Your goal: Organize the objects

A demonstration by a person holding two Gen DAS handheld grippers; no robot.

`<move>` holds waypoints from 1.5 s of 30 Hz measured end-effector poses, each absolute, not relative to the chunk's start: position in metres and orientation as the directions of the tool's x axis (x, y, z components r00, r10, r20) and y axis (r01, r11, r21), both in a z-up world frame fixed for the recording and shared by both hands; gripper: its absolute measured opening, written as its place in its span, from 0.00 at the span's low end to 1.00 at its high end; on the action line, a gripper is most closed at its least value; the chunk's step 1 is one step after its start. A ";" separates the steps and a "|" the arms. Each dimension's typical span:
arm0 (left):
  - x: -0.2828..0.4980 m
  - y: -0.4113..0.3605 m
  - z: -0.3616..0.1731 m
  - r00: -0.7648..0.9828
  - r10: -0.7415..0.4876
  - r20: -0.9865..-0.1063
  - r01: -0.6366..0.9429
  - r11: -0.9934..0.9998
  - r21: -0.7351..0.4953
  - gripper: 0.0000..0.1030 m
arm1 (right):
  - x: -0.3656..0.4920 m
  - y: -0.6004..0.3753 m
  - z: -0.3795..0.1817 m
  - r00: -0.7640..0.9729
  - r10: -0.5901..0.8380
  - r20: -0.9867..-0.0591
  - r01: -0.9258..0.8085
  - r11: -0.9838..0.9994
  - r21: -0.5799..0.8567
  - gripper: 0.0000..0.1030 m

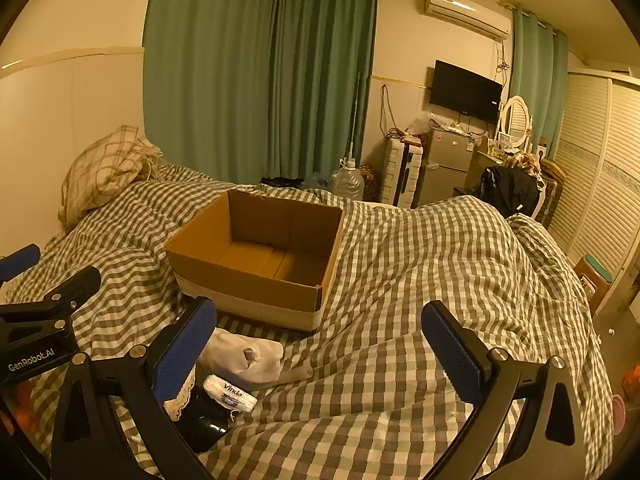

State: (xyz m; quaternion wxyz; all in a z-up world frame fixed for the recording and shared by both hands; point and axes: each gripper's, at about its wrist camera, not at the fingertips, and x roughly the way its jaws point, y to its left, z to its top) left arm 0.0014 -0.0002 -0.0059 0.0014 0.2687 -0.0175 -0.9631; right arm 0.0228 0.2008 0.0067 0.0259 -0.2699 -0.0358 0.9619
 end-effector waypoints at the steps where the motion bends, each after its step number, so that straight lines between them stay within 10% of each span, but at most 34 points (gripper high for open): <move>1: 0.001 -0.001 -0.006 -0.856 -0.012 -0.518 -0.007 -0.999 0.034 1.00 | 0.022 0.201 0.007 -0.853 0.068 -0.518 -0.029 -0.996 -0.082 1.00; 45: 0.010 0.007 -0.014 -0.854 -0.005 -0.520 -0.016 -0.999 0.035 1.00 | 0.025 0.199 0.004 -0.854 0.058 -0.517 -0.016 -0.996 -0.086 1.00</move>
